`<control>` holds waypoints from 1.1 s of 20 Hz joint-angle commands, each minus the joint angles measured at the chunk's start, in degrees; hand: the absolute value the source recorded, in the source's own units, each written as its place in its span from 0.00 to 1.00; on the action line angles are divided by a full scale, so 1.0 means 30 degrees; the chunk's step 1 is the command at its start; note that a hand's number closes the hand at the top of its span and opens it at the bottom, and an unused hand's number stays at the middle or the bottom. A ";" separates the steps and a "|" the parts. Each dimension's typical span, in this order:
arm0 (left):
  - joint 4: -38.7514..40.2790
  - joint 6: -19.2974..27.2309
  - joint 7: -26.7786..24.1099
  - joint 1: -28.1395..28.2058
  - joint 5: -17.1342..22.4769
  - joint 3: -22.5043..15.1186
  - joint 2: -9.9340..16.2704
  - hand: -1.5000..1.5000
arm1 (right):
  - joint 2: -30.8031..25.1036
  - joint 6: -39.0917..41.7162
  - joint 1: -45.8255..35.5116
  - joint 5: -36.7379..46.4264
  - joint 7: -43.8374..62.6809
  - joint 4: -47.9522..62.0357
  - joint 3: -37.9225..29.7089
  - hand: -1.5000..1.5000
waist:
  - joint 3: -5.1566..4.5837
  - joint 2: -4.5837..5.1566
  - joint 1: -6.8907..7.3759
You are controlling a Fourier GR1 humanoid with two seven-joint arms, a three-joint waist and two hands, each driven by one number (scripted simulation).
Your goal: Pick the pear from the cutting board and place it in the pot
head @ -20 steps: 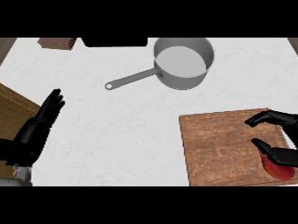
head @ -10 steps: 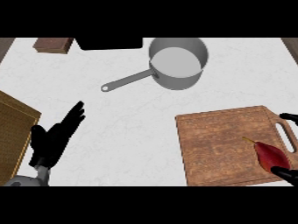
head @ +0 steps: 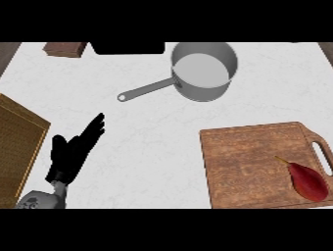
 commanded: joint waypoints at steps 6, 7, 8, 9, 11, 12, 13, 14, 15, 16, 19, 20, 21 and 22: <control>-0.0701 -0.0638 0.0082 0.0408 -0.0331 0.0050 -0.0006 0.50 | -0.0836 0.1624 -0.0857 -0.1459 0.6434 0.0228 0.1100 0.00 | 0.0025 0.0026 0.0428; -0.0020 -0.0814 -0.0567 0.0817 -0.0380 0.0022 -0.0038 0.50 | -0.1084 0.1936 -0.1368 -0.1220 0.7050 0.0364 0.1893 0.00 | 0.0018 0.0063 0.0552; 0.0349 -0.0572 -0.0332 -0.0039 -0.0552 -0.0220 -0.0550 0.50 | -0.0694 0.1703 -0.2350 0.0383 0.7103 0.1033 0.3536 0.00 | 0.0028 0.0161 0.0831; 0.0454 -0.0123 0.0621 -0.1067 -0.0472 0.0225 -0.0704 0.50 | -0.1629 0.2980 -0.1470 0.0169 0.6847 0.0325 0.2816 0.00 | 0.0025 0.0072 0.0352; 0.0342 -0.0396 0.0047 -0.0320 -0.0699 0.0098 -0.0434 0.50 | -0.1352 0.3197 -0.1895 0.1842 0.6973 0.0645 0.4189 0.00 | 0.0029 0.0076 0.0533; 0.0459 -0.1413 -0.0251 -0.0320 0.0020 0.0662 0.0206 0.50 | -0.1098 0.3061 -0.2600 0.3319 0.6589 0.1805 0.4894 0.00 | 0.0040 0.0129 0.0756; 0.1229 -0.0055 0.0000 -0.1087 -0.0817 0.0145 -0.1229 0.50 | -0.0503 0.2766 -0.1803 0.4447 0.5998 0.1212 0.5231 0.00 | 0.0037 0.0075 0.0323; 0.0016 -0.0614 0.0199 0.0072 -0.0502 0.0086 -0.0723 0.50 | -0.0373 0.3340 -0.3312 0.4937 0.5321 0.3736 0.5329 0.00 | 0.0052 0.0086 0.0647; -0.0129 -0.0513 0.0248 0.0452 -0.0783 0.0166 -0.0611 0.50 | -0.0067 0.3465 -0.3162 0.5941 0.3727 0.4636 0.4987 0.00 | 0.0050 0.0053 0.0484; -0.0282 -0.0205 0.0277 0.0393 -0.0870 0.0506 -0.0804 0.50 | -0.0412 0.4079 -0.2685 0.5830 0.2841 0.5196 0.4030 0.00 | 0.0042 0.0032 0.0349; -0.0484 -0.0171 0.0253 0.0393 -0.1389 0.0193 -0.1446 0.50 | 0.1148 0.2861 -0.3592 0.8252 0.1162 0.6974 0.4618 0.00 | 0.0041 0.0035 0.0339; 0.0083 -0.0870 0.0779 -0.0703 -0.0816 0.0810 -0.0928 0.50 | 0.0754 0.3097 -0.4829 0.8054 0.0085 0.9229 0.3992 0.00 | 0.0049 0.0071 0.0406; -0.0096 -0.1399 0.0082 0.0379 -0.0925 0.1094 -0.0560 0.50 | 0.1019 0.2874 -0.3964 0.8542 0.0102 0.8213 0.3730 0.00 | 0.0036 0.0031 0.0312; -0.1419 -0.0555 0.1009 0.0666 -0.1181 0.0246 -0.1231 0.50 | 0.1823 0.2253 -0.5961 0.8994 -0.0283 1.0431 0.4277 0.00 | 0.0053 0.0058 0.0538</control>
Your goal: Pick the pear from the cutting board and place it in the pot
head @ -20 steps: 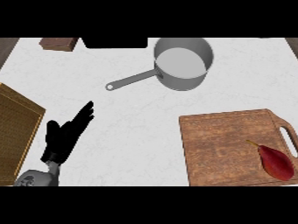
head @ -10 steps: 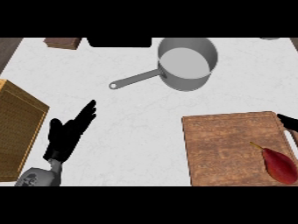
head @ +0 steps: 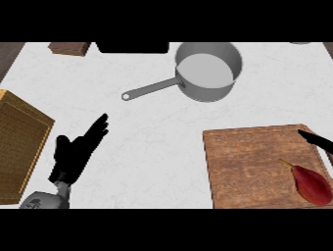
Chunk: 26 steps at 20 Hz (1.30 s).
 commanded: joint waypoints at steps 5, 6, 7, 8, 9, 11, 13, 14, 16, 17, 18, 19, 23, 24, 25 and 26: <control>0.0687 -0.0137 0.0147 -0.0590 -0.0671 0.0472 -0.0851 0.50 | 0.0111 0.1479 -0.2649 0.1815 -0.4628 0.6121 -0.1346 0.00 | -0.0002 0.0012 -0.0006; -0.0327 -0.0491 0.0255 -0.0133 -0.0597 0.0708 -0.0424 0.50 | 0.0766 0.0861 -0.2073 0.2896 -0.5339 0.6198 -0.0735 0.00 | -0.0004 -0.0008 -0.0025; 0.1009 -0.0729 -0.0117 -0.0813 -0.0464 0.0966 -0.0685 0.50 | 0.0828 0.1018 -0.0790 0.2325 -0.5244 0.4962 -0.0858 0.00 | -0.0012 -0.0016 -0.0163; 0.1136 -0.0656 -0.0935 -0.0378 -0.0801 0.0886 -0.0369 0.50 | 0.1099 0.2284 -0.3158 0.1141 -0.4188 0.6063 -0.0851 0.00 | -0.0009 0.0022 0.0041; 0.0672 -0.0253 -0.0156 -0.0322 -0.1036 0.0681 -0.0512 0.50 | 0.0637 0.2220 -0.1324 0.1149 -0.5903 0.6024 -0.1036 0.00 | -0.0003 -0.0008 -0.0104; 0.2384 -0.0992 -0.0562 -0.1619 -0.0602 0.1086 -0.0661 0.50 | 0.1588 0.2265 -0.2225 0.0846 -0.5472 0.6500 -0.0532 0.00 | -0.0007 0.0039 -0.0124; 0.1505 -0.1149 -0.0454 -0.1113 -0.0328 0.1263 -0.0370 0.50 | 0.1371 0.3122 -0.2050 0.0109 -0.6333 0.7533 -0.0622 0.00 | 0.0008 0.0037 -0.0023; 0.1312 -0.0820 -0.0337 -0.0799 -0.0629 0.1084 -0.0492 0.50 | 0.1970 0.3186 -0.2369 -0.0366 -0.5337 0.7355 -0.0478 0.00 | 0.0000 0.0015 0.0007; 0.1325 -0.1247 -0.0681 -0.0290 -0.0545 0.1156 -0.0314 0.50 | 0.1900 0.3144 -0.1963 -0.0319 -0.6050 0.7945 -0.0369 0.00 | 0.0003 0.0011 -0.0017; 0.0321 -0.0703 0.0210 -0.0673 -0.0740 0.0907 -0.0638 0.50 | 0.1923 0.3604 -0.2340 -0.0770 -0.5569 0.8100 -0.0399 0.00 | 0.0006 -0.0009 0.0013; 0.0066 -0.0949 -0.0469 0.0454 -0.0705 0.0920 -0.0457 0.50 | 0.2509 0.3494 -0.2183 -0.1413 -0.3984 0.7050 -0.0330 0.00 | -0.0014 -0.0046 -0.0017; 0.0277 -0.0662 0.0223 -0.0667 -0.0892 0.0862 -0.0788 0.50 | 0.2595 0.3354 -0.2732 -0.0807 -0.5041 0.8566 -0.0090 0.00 | 0.0004 0.0004 0.0012; 0.1349 -0.0491 -0.0499 -0.0438 -0.1535 0.0713 -0.1198 0.50 | 0.2879 0.3758 -0.3546 -0.1144 -0.4629 0.9967 -0.0069 0.00 | 0.0001 0.0027 -0.0002; -0.0211 -0.0443 0.0809 -0.0414 -0.1223 0.0937 -0.0765 0.50 | 0.2940 0.3672 -0.3039 -0.0855 -0.5304 1.0469 0.0228 0.00 | 0.0018 0.0011 0.0077; -0.0083 -0.0680 0.0956 -0.0463 -0.0833 0.0790 -0.1270 0.50 | 0.3378 0.3757 -0.3625 -0.1090 -0.4584 1.0319 0.0407 0.00 | 0.0009 0.0011 0.0067; 0.1092 -0.0915 -0.0193 -0.1027 -0.0898 0.1345 -0.1002 0.50 | 0.3788 0.3148 -0.3656 -0.0459 -0.5155 1.1189 0.0771 0.00 | 0.0011 0.0054 0.0049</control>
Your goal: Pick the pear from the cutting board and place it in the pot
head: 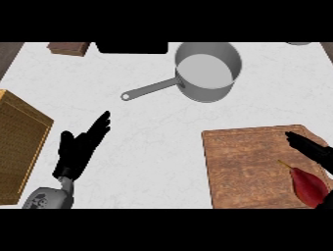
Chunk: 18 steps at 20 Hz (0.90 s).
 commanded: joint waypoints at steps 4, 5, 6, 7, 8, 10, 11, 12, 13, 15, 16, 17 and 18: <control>-0.0316 -0.0474 -0.0620 0.1019 -0.0145 -0.0094 0.0156 0.50 | 0.0231 -0.0563 -0.0576 0.2539 -0.4151 0.0341 0.1845 1.00 | 0.0175 0.0066 0.0204; 0.0105 -0.0148 0.0327 -0.0410 -0.0059 0.0218 -0.0049 0.50 | 0.0795 -0.1558 -0.0321 0.3140 -0.4691 0.0111 0.2410 1.00 | 0.0181 0.0093 0.0051; -0.0625 -0.0210 0.0322 0.0280 -0.0069 -0.0033 -0.0084 0.50 | 0.0391 -0.0856 -0.0115 0.2842 -0.5737 0.1838 0.2128 1.00 | 0.0198 0.0116 0.0219; 0.0172 -0.0311 -0.0396 0.0127 -0.0081 0.0267 0.0023 0.50 | 0.0530 -0.0742 0.0337 0.2505 -0.6133 0.2031 0.2218 1.00 | 0.0198 0.0156 0.0145; 0.0339 -0.0586 -0.0424 0.0105 0.0108 0.0586 0.0392 0.50 | 0.1357 -0.0922 -0.0109 0.1989 -0.5254 0.2200 0.2247 1.00 | 0.0194 0.0177 0.0247; 0.0077 -0.0681 -0.0321 0.0561 -0.0024 0.0029 0.0076 0.50 | 0.1222 -0.0222 -0.0106 0.1144 -0.5007 0.1981 0.2151 1.00 | 0.0187 0.0141 0.0224; 0.0165 0.0018 0.0176 -0.0206 -0.0351 0.0054 -0.0256 0.50 | 0.0801 0.0211 -0.0314 0.1059 -0.5139 0.2328 0.2204 1.00 | 0.0198 0.0173 0.0201; -0.0143 -0.0558 0.0183 -0.0133 0.0232 0.0395 0.0063 0.50 | 0.1070 -0.0189 0.0190 0.0779 -0.5453 0.2006 0.2194 1.00 | 0.0191 0.0124 0.0131; -0.0197 -0.0175 0.0138 -0.0014 -0.0285 -0.0043 -0.0209 0.50 | 0.1748 -0.0240 -0.0100 0.0396 -0.4766 0.2464 0.2268 1.00 | 0.0207 0.0168 0.0297; -0.0505 -0.0270 0.0530 0.0052 -0.0062 0.0276 0.0096 0.50 | 0.1706 -0.0837 0.0486 0.0503 -0.5674 0.1857 0.2591 1.00 | 0.0199 0.0106 0.0171; -0.0884 -0.0059 0.0759 0.0210 -0.0075 0.0135 -0.0146 0.50 | 0.1031 -0.0909 0.0664 0.0439 -0.6735 0.1503 0.2393 1.00 | 0.0201 0.0065 0.0112; -0.0498 -0.0110 0.0225 0.0527 -0.0147 0.0301 0.0000 0.50 | 0.2662 -0.3670 0.1464 -0.0287 -0.5466 0.1220 0.1628 1.00 | 0.0168 0.0033 -0.0137; -0.0181 -0.0111 0.0123 0.0288 -0.0026 0.0570 0.0068 0.50 | 0.3310 -0.5138 0.1628 -0.1505 -0.4433 0.1568 0.0313 1.00 | 0.0161 0.0046 -0.0348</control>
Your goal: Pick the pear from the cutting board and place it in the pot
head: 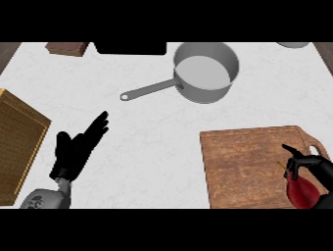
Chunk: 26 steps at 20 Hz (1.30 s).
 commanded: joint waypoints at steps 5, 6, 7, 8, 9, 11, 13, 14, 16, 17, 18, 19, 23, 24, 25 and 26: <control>-0.0122 0.0245 -0.0167 0.0591 0.0266 0.0758 0.0358 0.50 | 0.6838 -0.9313 0.2667 -0.3923 0.0736 0.0380 -0.4676 1.00 | 0.0539 0.0046 -0.1339; -0.0088 0.0319 -0.0403 0.0990 0.0034 0.0482 0.0208 0.50 | 0.7218 -1.0840 0.2910 -0.3601 0.0600 -0.0098 -0.4864 1.00 | 0.0497 0.0038 -0.1218; -0.0197 0.0137 -0.0308 0.0801 0.0174 0.0679 0.0464 0.50 | 0.8025 -1.2895 0.2349 -0.2578 0.0680 -0.0789 -0.4406 1.00 | 0.0477 0.0076 -0.0746; -0.0294 0.0118 0.0180 0.0076 0.0203 0.0634 0.0409 0.50 | 0.8570 -1.3804 0.2499 -0.2324 0.0713 -0.1571 -0.4257 1.00 | 0.0481 0.0086 -0.0864; -0.0171 0.0289 -0.0095 0.0847 0.0035 0.0309 0.0056 0.50 | 0.8894 -1.5260 0.2864 -0.1638 0.0619 -0.1986 -0.4149 1.00 | 0.0467 0.0093 -0.0706; 0.0004 0.0068 -0.0172 0.0191 0.0135 0.0616 0.0327 0.50 | 1.0181 -1.6630 0.3384 -0.1253 0.0584 -0.3584 -0.3703 1.00 | 0.0473 0.0116 -0.0749; 0.0004 -0.0006 -0.0510 0.0424 0.0038 0.0426 0.0197 0.50 | 1.0365 -1.8718 0.3550 -0.0421 0.1495 -0.4976 -0.2726 1.00 | 0.0465 0.0132 -0.0499; -0.0166 0.0198 0.0181 0.0307 -0.0005 0.0295 0.0058 0.50 | 1.0384 -1.9498 0.4058 0.0663 0.2194 -0.5850 -0.2226 1.00 | 0.0455 0.0109 -0.0517; 0.0422 0.0345 -0.0144 -0.0002 0.0019 0.0471 -0.0205 0.50 | 1.0418 -2.0965 0.4608 0.1341 0.3426 -0.7533 -0.0773 1.00 | 0.0460 0.0149 -0.0516; 0.0034 -0.0142 0.0181 0.0220 0.0227 0.0545 0.0275 0.50 | 1.0436 -2.2227 0.4655 0.2098 0.4239 -0.8129 -0.0253 1.00 | 0.0474 0.0144 -0.0306; -0.0180 0.0044 0.0014 0.0394 -0.0093 0.0258 0.0115 0.50 | 1.0452 -2.3106 0.5453 0.2782 0.4838 -0.9027 0.0395 1.00 | 0.0478 0.0131 -0.0325; 0.0369 -0.0323 -0.0484 0.0468 0.0178 0.0646 0.0379 0.50 | 1.0465 -2.4096 0.5318 0.3996 0.5867 -0.9688 0.1087 1.00 | 0.0454 0.0175 -0.0270; 0.0601 0.0087 -0.0391 0.0046 -0.0436 0.0160 -0.0140 0.50 | 1.0115 -2.5846 0.5183 0.8813 1.0945 -1.2271 0.2951 1.00 | 0.0448 0.0234 -0.0206; -0.0034 -0.0134 0.0310 -0.0279 -0.0024 0.0540 0.0249 0.50 | 0.9903 -2.5830 0.5162 1.0128 1.2245 -1.2621 0.3267 1.00 | 0.0451 0.0215 -0.0119; -0.0544 0.0236 0.0127 0.0741 -0.0434 -0.0207 -0.0352 0.50 | 0.9812 -2.5897 0.5491 1.1415 1.3119 -1.3295 0.3531 1.00 | 0.0459 0.0182 -0.0054; -0.0412 -0.0283 0.0243 0.0243 0.0096 0.0517 0.0283 0.50 | 0.9767 -2.5559 0.4738 1.2781 1.4770 -1.3421 0.3391 1.00 | 0.0452 0.0221 -0.0005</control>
